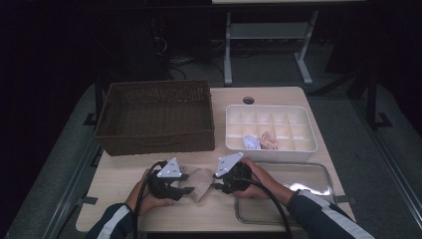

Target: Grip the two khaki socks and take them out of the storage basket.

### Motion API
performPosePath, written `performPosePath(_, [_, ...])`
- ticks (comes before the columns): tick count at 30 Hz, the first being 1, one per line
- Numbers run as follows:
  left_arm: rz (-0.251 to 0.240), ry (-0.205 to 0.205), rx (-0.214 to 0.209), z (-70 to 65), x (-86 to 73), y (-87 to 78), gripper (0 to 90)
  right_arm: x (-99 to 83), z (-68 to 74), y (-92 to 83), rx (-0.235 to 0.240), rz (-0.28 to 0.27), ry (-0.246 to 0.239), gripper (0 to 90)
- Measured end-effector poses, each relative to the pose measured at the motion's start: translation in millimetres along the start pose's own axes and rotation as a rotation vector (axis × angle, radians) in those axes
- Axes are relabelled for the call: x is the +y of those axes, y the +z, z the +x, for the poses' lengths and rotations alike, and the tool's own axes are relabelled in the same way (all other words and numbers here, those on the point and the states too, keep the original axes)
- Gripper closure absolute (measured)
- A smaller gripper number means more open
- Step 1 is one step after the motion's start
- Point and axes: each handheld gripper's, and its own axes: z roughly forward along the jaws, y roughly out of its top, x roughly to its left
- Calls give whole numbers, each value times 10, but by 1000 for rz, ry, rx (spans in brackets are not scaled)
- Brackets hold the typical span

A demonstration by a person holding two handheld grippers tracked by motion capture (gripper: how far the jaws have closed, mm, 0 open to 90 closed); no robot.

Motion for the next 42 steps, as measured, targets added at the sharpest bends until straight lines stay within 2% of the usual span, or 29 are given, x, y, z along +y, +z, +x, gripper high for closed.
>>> performPosePath(4, [38,27,7,-32,-1,130,573,12,13,44,6,3,-17,646])
performPosePath(5, [40,36,6,-38,2,154,666,9,13,75,9,10,-13,608])
performPosePath(6, [50,51,12,-40,0,168,717,7,14,85,11,14,-10,591])
performPosePath(10, [26,77,-8,-34,2,111,872,-25,2,144,2,41,-7,508])
performPosePath(14, [5,90,-10,-38,18,38,888,-27,-25,153,-10,38,48,469])
performPosePath(17, [3,89,-1,-42,14,33,887,-39,-49,159,-8,41,57,425])
performPosePath(18, [-3,88,7,-37,18,19,857,-46,-58,153,-5,40,61,422])
performPosePath(19, [-14,74,5,-37,29,6,760,-53,-64,143,-6,36,59,423])
performPosePath(22, [-31,62,-44,-101,73,15,583,-63,-90,85,-12,22,57,461])
performPosePath(25, [-11,77,-76,-219,127,107,430,-56,-87,55,-41,25,81,495])
performPosePath(28, [32,86,-40,-290,164,234,377,-65,-102,38,-54,24,75,503])
performPosePath(30, [66,92,-2,-281,160,306,389,-72,-112,30,-57,20,80,496])
performPosePath(31, [75,87,9,-262,145,336,397,-74,-116,24,-58,17,85,496])
performPosePath(32, [69,78,16,-241,122,358,412,-77,-128,18,-63,14,74,494])
performPosePath(33, [54,81,24,-201,104,350,438,-76,-125,9,-64,11,87,492])
performPosePath(34, [45,72,21,-180,97,343,486,-74,-129,0,-62,12,89,492])
performPosePath(36, [37,76,22,-128,84,311,645,-75,-129,1,-63,13,91,492])
performPosePath(39, [13,74,13,-116,78,277,798,-74,-129,1,-61,12,82,512])
performPosePath(41, [-14,79,-3,-111,93,227,836,-73,-130,-1,-54,5,65,529])
performPosePath(42, [-39,75,-3,-114,104,200,841,-66,-116,-6,-51,5,78,538])
